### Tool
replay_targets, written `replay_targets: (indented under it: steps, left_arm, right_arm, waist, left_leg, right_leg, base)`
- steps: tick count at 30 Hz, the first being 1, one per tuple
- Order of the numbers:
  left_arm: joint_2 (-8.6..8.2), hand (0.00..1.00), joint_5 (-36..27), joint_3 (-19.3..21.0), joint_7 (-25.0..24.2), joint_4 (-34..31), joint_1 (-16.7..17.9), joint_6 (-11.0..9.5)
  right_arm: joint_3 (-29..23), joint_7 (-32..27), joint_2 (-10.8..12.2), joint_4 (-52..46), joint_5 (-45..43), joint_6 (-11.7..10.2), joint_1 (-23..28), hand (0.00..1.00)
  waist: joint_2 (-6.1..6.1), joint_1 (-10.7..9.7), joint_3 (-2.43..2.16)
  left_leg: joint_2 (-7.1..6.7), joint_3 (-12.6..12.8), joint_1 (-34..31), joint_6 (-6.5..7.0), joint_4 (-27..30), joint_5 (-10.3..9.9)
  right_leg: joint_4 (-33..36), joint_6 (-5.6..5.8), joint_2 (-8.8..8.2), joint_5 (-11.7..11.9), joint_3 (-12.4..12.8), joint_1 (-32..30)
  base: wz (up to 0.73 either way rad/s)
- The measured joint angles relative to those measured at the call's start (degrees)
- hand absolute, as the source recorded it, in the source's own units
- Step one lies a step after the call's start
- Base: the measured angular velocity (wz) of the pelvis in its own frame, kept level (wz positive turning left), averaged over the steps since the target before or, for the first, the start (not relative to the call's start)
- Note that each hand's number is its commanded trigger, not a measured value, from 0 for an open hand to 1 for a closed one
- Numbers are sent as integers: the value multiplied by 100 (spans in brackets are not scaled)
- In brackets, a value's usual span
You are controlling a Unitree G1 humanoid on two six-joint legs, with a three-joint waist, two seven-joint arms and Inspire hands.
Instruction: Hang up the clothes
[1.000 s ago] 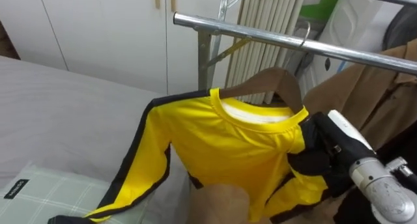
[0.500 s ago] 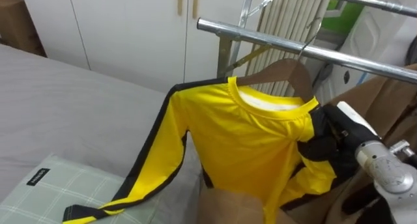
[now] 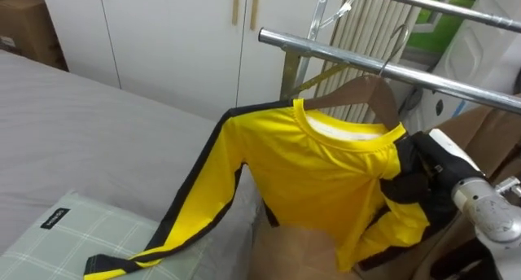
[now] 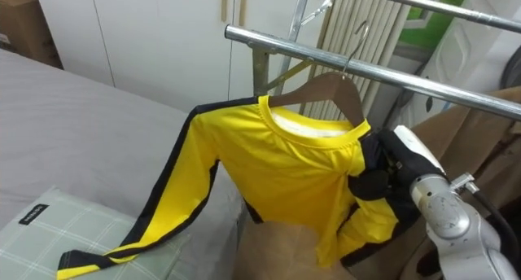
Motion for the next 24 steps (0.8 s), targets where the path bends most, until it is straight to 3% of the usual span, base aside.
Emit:
replay_targets:
  steps: [13, 19, 24]
  left_arm:
    - [5, 0, 0, 46, 1, -7, -6, -7]
    - [1, 0, -6, 41, 1, -5, -10, -24]
    - [-4, 0, -6, 39, 1, -2, -5, -25]
  right_arm:
    - [25, -6, 29, 492, 430, -180, 82, 100]
    - [19, -239, 265, 958, 494, -341, 193, 100]
    - [0, -331, 275, 977, 714, -428, 252, 100]
  waist:
    - [22, -37, 30]
    - [70, -59, 63]
    - [131, -139, 69]
  left_leg:
    - [-2, -20, -19, 0, 7, 0]
    - [2, -9, -27, 0, 3, -1]
    - [5, -31, -43, -1, -5, -3]
  right_leg:
    - [-2, 5, 17, -9, 66, -11]
    - [-11, 8, 31, -11, 102, -18]
    - [-34, 7, 27, -9, 73, -7]
  base:
    - [0]
    - [0]
    - [2]
